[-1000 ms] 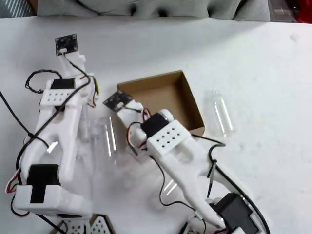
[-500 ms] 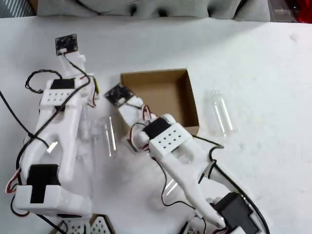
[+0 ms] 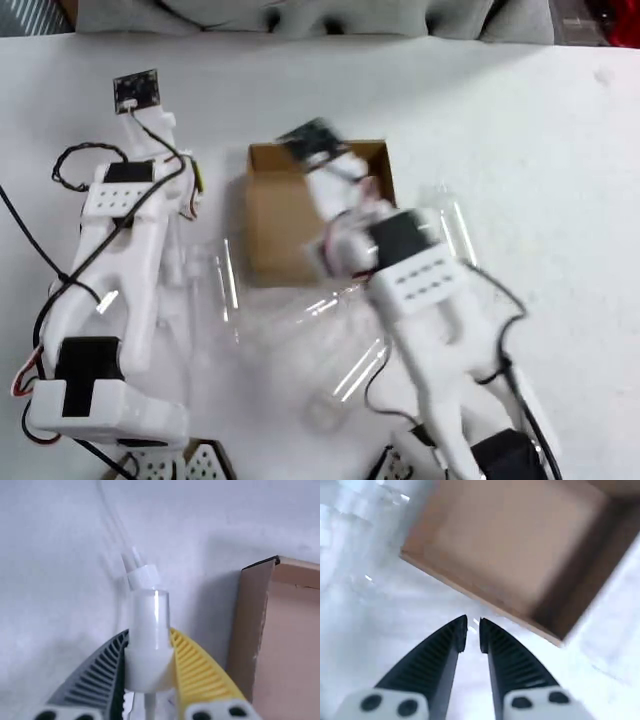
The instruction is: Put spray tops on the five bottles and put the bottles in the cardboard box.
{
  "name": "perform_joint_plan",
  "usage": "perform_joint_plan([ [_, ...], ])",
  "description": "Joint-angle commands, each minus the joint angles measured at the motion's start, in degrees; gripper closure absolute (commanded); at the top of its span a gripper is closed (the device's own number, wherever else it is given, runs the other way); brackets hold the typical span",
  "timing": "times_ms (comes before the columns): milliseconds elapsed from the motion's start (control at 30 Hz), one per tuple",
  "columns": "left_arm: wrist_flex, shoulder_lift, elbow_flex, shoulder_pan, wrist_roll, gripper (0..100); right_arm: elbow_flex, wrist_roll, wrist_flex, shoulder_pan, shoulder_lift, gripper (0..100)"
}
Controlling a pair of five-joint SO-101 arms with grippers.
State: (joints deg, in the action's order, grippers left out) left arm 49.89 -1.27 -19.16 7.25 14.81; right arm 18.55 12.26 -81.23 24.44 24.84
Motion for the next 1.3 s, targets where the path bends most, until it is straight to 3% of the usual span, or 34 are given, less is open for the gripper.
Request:
perform_joint_plan([
  [0,-1.67,3.21,0.35,0.57,-0.26,98,-4.4,6.77,-2.42,-11.38,2.15,91.3],
  [100,-2.46,3.03,0.18,0.48,-0.26,98,-4.48,7.12,-0.4,-17.27,2.15,87.1],
  [367,-2.46,3.03,0.18,0.48,-0.26,98,-4.4,7.56,5.41,-25.19,1.89,86.8],
  [667,-2.64,2.86,0.18,0.48,-0.26,98,-4.84,7.65,11.74,-26.07,-7.52,86.4],
  [900,-8.26,3.3,-3.6,1.36,-0.26,98,-4.84,5.98,11.82,-22.73,-8.75,86.3],
  [1100,-10.99,3.21,-3.87,5.41,-0.26,98,-4.48,5.54,11.82,-25.27,-8.4,77.0],
  [1267,-10.99,3.03,-3.78,5.58,-0.26,98,-4.84,5.54,17.54,-25.54,-14.29,76.9],
])
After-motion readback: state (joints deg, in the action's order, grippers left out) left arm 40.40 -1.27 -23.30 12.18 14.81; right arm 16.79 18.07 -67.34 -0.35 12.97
